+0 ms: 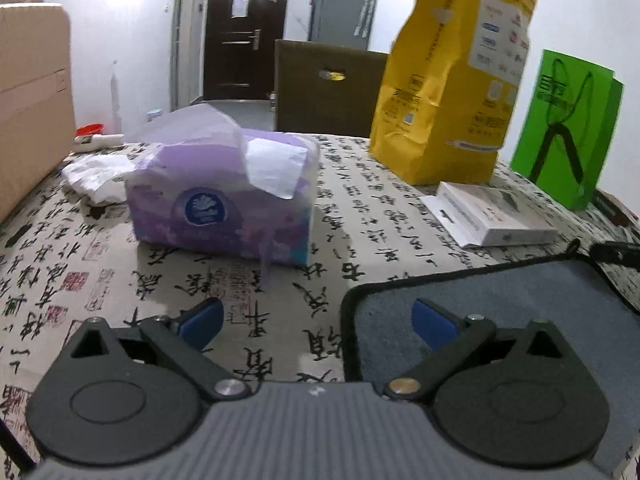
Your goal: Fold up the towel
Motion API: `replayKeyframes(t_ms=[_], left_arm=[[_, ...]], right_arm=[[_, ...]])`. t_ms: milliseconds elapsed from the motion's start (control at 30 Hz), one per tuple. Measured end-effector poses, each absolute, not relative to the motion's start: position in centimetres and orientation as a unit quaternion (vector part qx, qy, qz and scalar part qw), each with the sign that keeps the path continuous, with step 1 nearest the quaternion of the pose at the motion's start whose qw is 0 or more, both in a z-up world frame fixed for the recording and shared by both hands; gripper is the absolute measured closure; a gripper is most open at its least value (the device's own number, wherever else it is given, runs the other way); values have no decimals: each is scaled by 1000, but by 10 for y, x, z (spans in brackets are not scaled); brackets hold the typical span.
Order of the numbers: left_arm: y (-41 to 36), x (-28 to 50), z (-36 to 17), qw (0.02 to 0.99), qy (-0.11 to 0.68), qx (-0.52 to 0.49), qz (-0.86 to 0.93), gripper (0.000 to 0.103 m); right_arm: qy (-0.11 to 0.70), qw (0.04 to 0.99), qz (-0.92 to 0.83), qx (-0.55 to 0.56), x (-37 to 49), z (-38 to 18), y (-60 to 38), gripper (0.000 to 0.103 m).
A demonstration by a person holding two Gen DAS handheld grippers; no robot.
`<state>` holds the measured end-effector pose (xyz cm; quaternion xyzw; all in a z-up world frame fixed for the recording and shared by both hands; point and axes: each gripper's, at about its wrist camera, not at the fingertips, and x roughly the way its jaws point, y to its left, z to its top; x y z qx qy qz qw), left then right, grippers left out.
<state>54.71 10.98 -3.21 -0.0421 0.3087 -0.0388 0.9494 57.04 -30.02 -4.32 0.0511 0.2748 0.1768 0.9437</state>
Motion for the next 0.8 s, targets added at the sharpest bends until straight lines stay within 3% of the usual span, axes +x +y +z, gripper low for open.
replayKeyframes(t_ms=[367,800], left_arm=[[130,540,-24,927,341,-153,26,1],[122,514,-14,940,317,-119,47,1]], right_arm=[[281,940,176,77,566,-41,-303,13],[283,944,158,64,530,-22,-300,13]])
